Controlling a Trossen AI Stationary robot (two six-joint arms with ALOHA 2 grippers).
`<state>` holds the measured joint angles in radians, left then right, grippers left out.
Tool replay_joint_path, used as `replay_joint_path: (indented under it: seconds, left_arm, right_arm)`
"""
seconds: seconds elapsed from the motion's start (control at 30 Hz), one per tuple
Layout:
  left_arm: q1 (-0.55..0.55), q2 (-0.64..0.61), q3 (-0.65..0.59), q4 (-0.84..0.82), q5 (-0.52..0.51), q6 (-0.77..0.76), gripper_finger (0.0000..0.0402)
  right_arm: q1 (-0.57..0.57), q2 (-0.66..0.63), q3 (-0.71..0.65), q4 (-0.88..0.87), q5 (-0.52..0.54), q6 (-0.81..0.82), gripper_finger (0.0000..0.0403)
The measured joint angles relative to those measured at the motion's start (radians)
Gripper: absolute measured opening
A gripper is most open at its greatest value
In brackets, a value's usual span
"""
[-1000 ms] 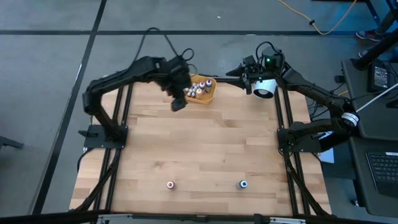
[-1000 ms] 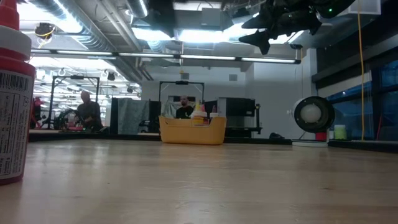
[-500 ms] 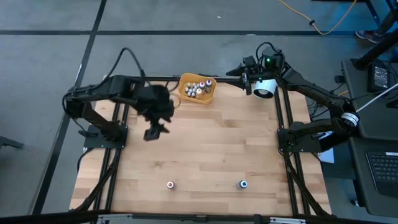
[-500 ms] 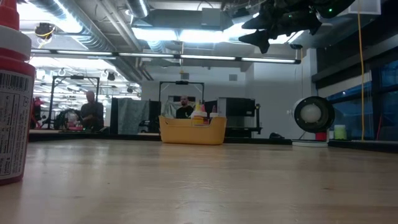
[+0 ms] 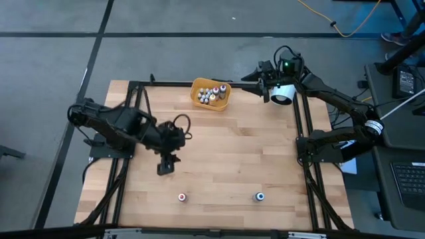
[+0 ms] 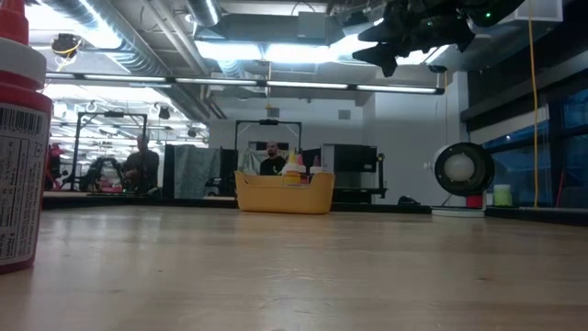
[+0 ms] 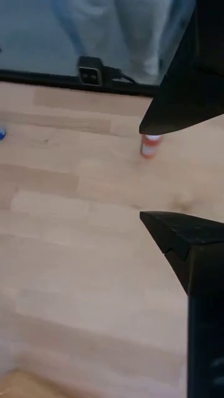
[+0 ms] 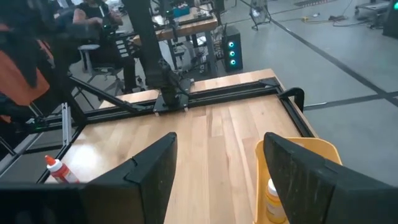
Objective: Pick & Place food coloring
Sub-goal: Put the large orange food coloring bottle into the bin
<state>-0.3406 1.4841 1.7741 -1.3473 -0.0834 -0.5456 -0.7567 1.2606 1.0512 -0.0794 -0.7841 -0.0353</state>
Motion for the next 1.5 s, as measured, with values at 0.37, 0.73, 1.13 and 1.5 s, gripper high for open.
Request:
replay_joint_path:
  seconds: [0.37, 0.73, 1.13, 1.5]
  left_arm:
    - [-0.161, 0.002, -0.251, 0.303, -0.108, -0.515, 0.0204]
    - [-0.214, 0.003, -0.363, 0.302, -0.161, -0.735, 0.0260]
    - [-0.225, 0.117, -0.363, 0.305, -0.160, -0.751, 0.0301]
    - [-0.248, 0.192, -0.363, 0.301, -0.158, -0.751, 0.0301]
  right_arm:
    - [-0.001, 0.000, 0.000, 0.000, 0.005, -0.004, 0.0240]
    - [-0.001, 0.000, 0.000, -0.014, 0.005, -0.023, 0.0240]
    - [-0.001, 0.000, 0.000, -0.050, 0.006, -0.029, 0.0240]
    - [-0.001, 0.000, 0.000, -0.082, 0.008, -0.030, 0.0240]
